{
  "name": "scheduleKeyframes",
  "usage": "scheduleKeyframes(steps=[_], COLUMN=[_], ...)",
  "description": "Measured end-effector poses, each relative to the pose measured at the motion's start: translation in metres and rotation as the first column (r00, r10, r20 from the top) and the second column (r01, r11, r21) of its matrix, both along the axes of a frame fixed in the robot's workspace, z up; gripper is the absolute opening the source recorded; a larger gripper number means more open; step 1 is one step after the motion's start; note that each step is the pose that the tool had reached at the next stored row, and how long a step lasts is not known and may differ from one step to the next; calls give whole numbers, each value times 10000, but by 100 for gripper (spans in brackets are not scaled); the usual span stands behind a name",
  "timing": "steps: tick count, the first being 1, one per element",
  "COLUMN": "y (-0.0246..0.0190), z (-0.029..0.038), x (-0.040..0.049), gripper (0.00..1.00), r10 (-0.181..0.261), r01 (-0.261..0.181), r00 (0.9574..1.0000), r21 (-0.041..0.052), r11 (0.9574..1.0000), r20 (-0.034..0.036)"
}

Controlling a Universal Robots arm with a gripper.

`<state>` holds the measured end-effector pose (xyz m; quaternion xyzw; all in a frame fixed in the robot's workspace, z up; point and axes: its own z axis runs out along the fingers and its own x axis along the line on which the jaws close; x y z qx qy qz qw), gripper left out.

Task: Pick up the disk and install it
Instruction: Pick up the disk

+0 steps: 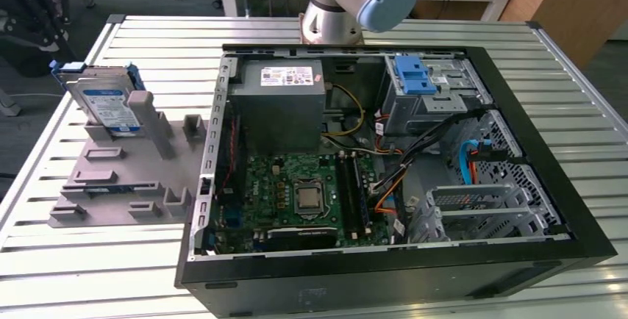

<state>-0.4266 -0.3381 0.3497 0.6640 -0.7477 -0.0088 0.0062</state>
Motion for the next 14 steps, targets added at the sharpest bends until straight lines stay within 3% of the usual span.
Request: scheduleKeyframes(steps=[2,5,14], y=[40,45,49], z=[-4,-19,-113], x=[-2,-10,-21], gripper=[11,11,47], r10=[7,52,760], r01=[-7,-52,-760], r00=[10000,10000,9971], r21=[-9,-12,-28], r11=[10000,10000,9971], r20=[1,9,9])
